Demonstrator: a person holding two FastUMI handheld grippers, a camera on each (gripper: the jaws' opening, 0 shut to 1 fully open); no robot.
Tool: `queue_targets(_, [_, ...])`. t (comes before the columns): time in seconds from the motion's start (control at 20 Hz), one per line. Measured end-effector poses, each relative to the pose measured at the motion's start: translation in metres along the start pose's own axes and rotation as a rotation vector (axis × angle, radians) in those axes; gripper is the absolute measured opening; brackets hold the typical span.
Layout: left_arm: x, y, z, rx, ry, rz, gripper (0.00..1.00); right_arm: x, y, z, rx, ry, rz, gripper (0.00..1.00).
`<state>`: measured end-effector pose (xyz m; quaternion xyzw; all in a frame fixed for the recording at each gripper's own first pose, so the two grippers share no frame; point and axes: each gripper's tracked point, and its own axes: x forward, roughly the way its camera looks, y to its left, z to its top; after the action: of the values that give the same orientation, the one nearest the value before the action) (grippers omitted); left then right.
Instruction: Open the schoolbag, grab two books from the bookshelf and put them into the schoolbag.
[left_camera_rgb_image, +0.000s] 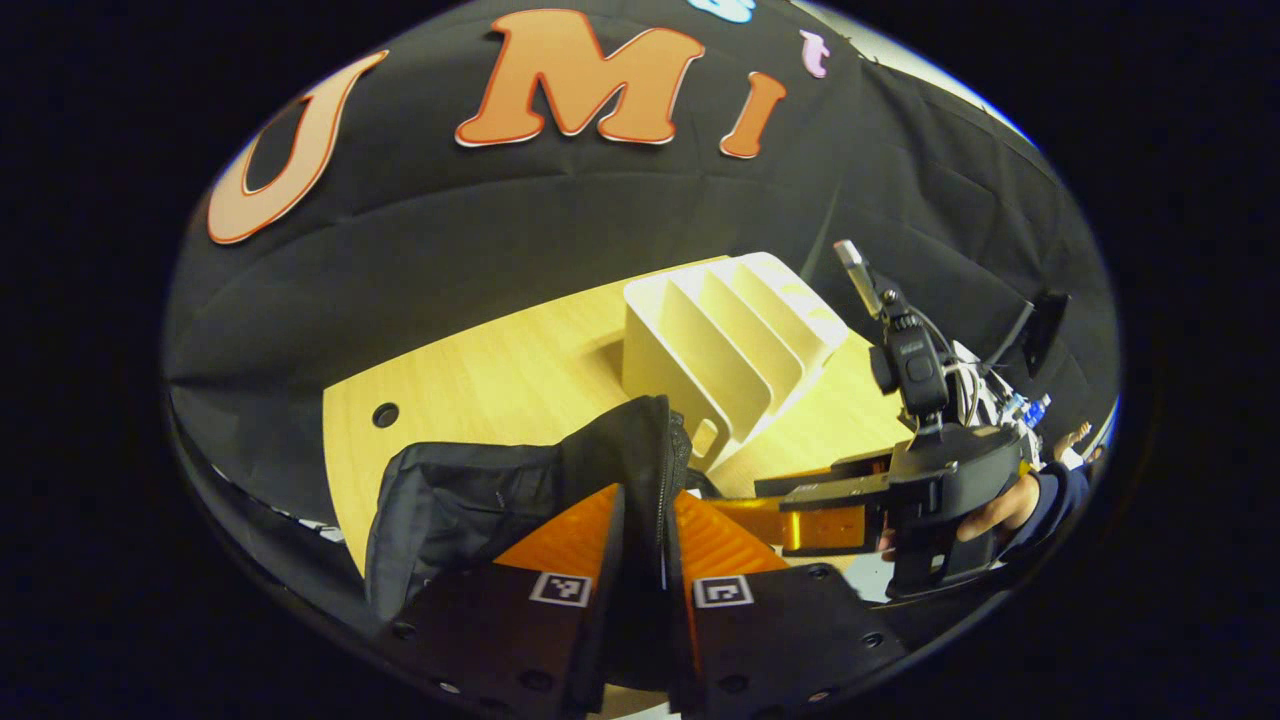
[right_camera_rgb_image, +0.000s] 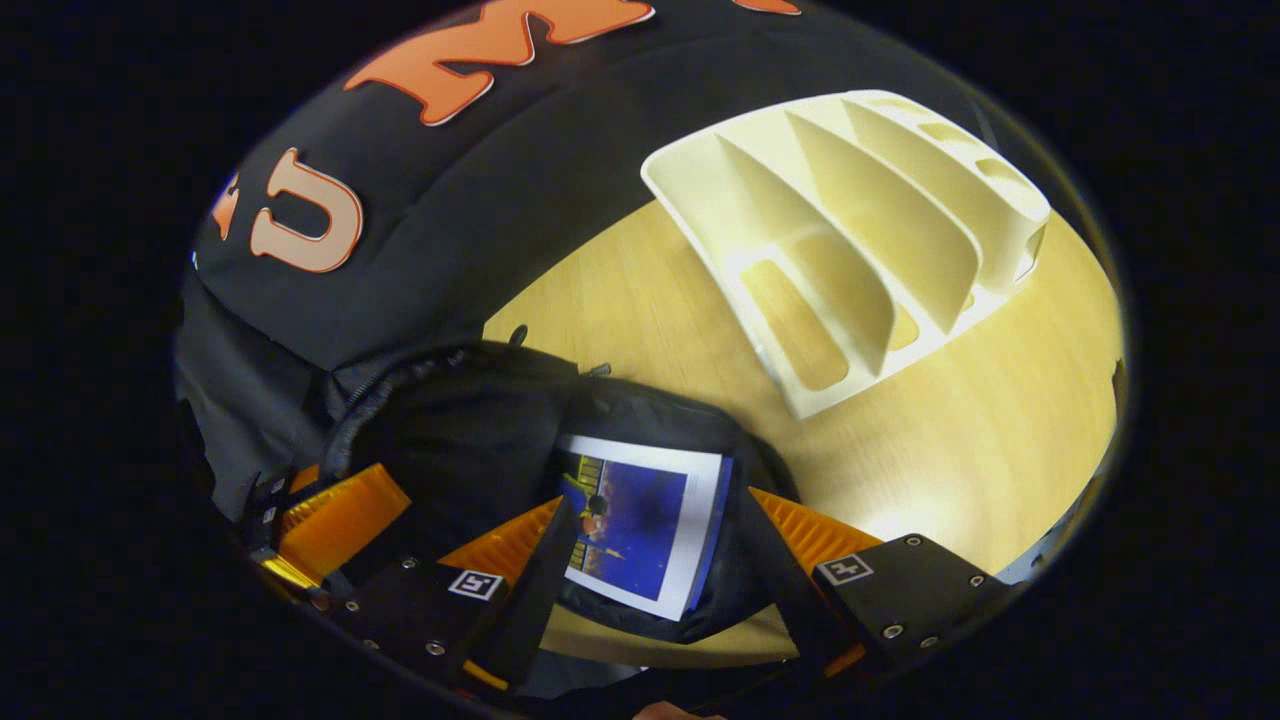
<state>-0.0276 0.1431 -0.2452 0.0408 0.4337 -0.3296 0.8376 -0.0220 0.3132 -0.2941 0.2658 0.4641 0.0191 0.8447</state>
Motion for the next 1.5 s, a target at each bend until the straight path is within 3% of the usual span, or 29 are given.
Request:
queue_targets(0.15, [0.001,-0.019,-0.002,0.012,0.007,-0.065,0.48,-0.035,-0.019,0.032,-0.04,-0.125,-0.06,0.98])
queue_targets(0.3, [0.003,-0.035,0.004,0.013,-0.01,-0.087,0.8,-0.066,-0.036,0.067,-0.11,-0.24,-0.116,0.98])
queue_targets(0.5, [0.003,-0.055,0.027,0.052,-0.062,-0.056,0.87,-0.109,-0.052,0.111,-0.142,-0.355,-0.131,0.97])
queue_targets(0.55, [0.005,-0.06,0.038,0.06,-0.085,-0.039,0.94,-0.12,-0.062,0.127,-0.165,-0.398,-0.148,0.98])
queue_targets(0.7, [0.014,-0.076,0.07,0.023,-0.165,0.043,0.97,-0.148,-0.083,0.163,-0.248,-0.476,-0.178,0.98])
queue_targets(1.0, [-0.002,-0.105,0.149,-0.06,-0.432,0.251,0.98,-0.206,-0.091,0.207,-0.416,-0.589,-0.123,0.97])
queue_targets(1.3, [-0.016,-0.144,0.173,-0.154,-0.595,0.414,0.98,-0.26,-0.093,0.243,-0.557,-0.754,-0.01,0.97])
queue_targets(1.5, [-0.038,-0.163,0.175,-0.166,-0.677,0.528,0.98,-0.277,-0.092,0.244,-0.662,-0.811,0.064,0.97])
